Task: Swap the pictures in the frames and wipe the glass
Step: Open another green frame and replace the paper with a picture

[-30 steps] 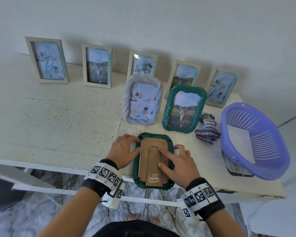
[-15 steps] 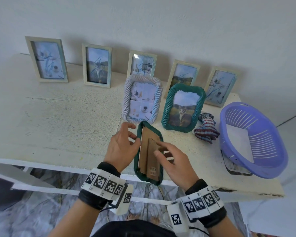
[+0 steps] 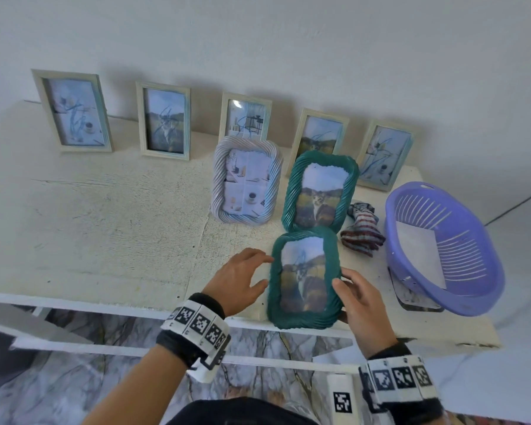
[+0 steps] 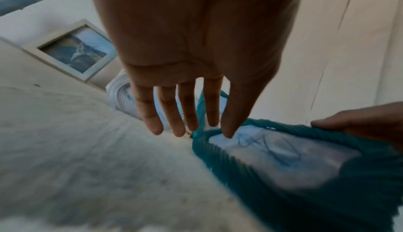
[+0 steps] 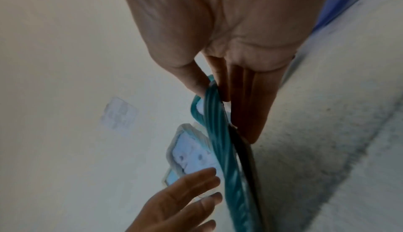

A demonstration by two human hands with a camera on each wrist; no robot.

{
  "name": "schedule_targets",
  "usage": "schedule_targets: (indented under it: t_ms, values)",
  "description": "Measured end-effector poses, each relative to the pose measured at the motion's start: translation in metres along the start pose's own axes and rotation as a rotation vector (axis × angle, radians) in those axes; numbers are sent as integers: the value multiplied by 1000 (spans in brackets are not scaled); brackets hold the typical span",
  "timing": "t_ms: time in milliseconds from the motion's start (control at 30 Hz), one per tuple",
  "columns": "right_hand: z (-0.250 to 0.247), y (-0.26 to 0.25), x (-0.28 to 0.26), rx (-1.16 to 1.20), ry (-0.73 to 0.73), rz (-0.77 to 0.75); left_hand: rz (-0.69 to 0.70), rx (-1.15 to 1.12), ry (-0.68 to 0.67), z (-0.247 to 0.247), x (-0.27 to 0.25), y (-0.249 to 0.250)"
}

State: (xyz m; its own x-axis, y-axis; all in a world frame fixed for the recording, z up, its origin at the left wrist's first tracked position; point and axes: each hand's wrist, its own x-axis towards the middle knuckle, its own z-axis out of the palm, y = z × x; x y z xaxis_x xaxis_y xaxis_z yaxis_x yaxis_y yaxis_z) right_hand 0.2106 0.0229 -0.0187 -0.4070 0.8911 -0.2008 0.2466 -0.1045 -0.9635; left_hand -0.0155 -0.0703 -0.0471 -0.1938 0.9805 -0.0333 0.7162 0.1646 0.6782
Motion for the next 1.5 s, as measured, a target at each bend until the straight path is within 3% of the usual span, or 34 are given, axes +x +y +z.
schedule_targets:
  t_ms: [100,267,433,600,700,833,967,1100,1267,1500]
  values:
    - [7,13,11,-117,-36,-7,-24,76,-42,1,-4,-11]
    - [19,22,26,-658,-43,-189,-60,128,-23,-2,-12,-24]
    - [22,19,38,-943,-75,-181,-51,146,-1,0,-21,-30]
    - [2,-21,77,-1032,221,-313,-42,134,11,3,-23,-32]
    - [-11,-31,112,-1102,297,-278,-42,124,2,3,-24,-34]
    - [-16,-28,147,-1259,236,-121,-29,128,11,2,-24,-36]
    - [-14,-29,158,-1274,167,0,-25,130,1,2,-24,-37]
    - [-10,-38,143,-1237,183,-85,-17,144,-7,1,-26,-38]
    - [-7,-49,78,-1172,194,-207,-26,133,-47,-5,-32,-37]
    - [14,-36,42,-1058,277,-221,-30,196,-82,-33,-18,-32]
